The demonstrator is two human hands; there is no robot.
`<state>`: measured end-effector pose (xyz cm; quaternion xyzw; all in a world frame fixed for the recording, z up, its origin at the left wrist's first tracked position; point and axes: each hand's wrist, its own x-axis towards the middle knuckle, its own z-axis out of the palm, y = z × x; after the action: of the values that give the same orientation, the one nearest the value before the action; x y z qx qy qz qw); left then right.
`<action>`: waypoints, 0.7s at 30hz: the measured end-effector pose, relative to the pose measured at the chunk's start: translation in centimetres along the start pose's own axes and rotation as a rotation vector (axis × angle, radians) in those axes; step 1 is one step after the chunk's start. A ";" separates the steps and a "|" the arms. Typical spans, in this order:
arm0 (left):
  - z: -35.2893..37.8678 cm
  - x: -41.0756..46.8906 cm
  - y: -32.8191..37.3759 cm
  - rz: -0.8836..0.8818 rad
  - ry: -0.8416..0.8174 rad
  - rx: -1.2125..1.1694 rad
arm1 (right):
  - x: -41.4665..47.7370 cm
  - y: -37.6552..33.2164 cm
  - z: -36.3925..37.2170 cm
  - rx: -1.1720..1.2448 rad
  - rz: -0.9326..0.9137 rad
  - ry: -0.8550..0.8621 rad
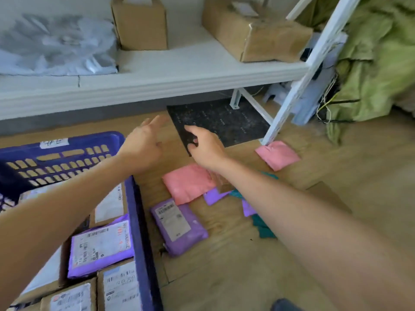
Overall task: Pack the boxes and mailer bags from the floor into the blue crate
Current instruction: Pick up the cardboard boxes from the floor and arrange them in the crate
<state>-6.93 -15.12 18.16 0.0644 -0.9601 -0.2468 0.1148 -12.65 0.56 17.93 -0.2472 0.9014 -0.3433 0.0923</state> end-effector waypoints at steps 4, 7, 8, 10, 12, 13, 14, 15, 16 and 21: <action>5.8 0.7 6.2 0.055 -0.123 -0.048 | -2.4 6.8 -4.3 0.008 0.109 0.035; 10.8 0.9 10.1 0.105 -0.237 -0.086 | -4.7 12.6 -6.7 0.022 0.186 0.029; 12.6 0.9 11.3 0.120 -0.276 -0.100 | -5.3 14.7 -7.2 0.025 0.223 0.037; 16.0 0.7 13.4 0.116 -0.353 -0.103 | -6.6 18.7 -7.8 0.028 0.294 0.049; 19.7 0.4 15.2 0.099 -0.408 -0.119 | -8.0 22.6 -8.0 0.052 0.347 0.059; 21.5 0.3 16.0 0.097 -0.441 -0.136 | -8.8 24.4 -8.2 0.071 0.363 0.068; 23.4 0.2 16.6 0.101 -0.480 -0.159 | -9.6 26.0 -8.5 0.094 0.366 0.082; 25.2 0.0 17.3 0.097 -0.522 -0.177 | -10.5 27.6 -8.7 0.098 0.383 0.090; 26.8 -0.2 17.9 0.088 -0.557 -0.186 | -11.4 29.1 -8.9 0.079 0.399 0.096; 34.4 -1.5 21.7 0.043 -0.751 -0.188 | -15.3 35.6 -9.0 0.026 0.549 0.110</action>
<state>-15.58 19.77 -0.84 -0.0613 -0.9096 -0.3377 -0.2343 -16.12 36.39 0.91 0.0265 0.9338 -0.3298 0.1361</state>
